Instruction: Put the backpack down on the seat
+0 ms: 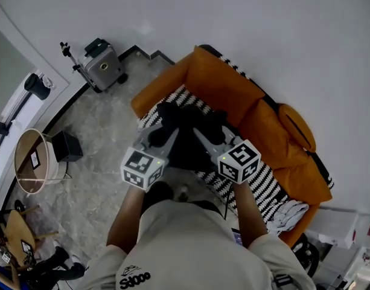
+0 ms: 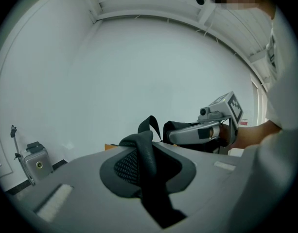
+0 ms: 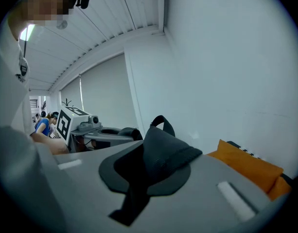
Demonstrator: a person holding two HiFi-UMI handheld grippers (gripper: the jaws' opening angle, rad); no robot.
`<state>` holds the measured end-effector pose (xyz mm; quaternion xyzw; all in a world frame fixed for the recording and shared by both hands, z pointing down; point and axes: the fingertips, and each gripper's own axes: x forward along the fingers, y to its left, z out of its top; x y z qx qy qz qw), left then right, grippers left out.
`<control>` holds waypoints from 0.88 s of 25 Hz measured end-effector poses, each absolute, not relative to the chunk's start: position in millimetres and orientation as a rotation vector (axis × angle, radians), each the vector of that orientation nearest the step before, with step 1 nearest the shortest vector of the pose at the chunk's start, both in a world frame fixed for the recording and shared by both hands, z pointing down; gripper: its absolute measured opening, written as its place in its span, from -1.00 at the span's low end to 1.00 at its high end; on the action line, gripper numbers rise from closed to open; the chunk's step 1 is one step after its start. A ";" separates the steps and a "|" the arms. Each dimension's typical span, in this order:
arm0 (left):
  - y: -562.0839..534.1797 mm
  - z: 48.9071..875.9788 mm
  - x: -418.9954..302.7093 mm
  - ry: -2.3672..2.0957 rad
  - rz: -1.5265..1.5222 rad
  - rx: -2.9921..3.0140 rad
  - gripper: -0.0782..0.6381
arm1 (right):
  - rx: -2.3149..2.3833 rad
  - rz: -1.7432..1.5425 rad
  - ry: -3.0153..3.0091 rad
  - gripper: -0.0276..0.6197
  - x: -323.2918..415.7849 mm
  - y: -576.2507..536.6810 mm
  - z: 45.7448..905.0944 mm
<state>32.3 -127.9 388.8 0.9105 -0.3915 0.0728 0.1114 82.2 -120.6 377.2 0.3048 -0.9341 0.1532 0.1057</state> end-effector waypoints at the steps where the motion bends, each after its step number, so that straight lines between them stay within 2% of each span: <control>1: -133.9 390.6 31.0 -1.147 0.214 2.671 -0.61 | 0.900 0.456 -2.750 -0.86 80.9 -126.6 378.6; 22: -288.6 472.3 -5.3 -0.876 0.313 2.623 -0.61 | 1.043 0.730 -2.623 -0.86 42.9 -275.9 458.8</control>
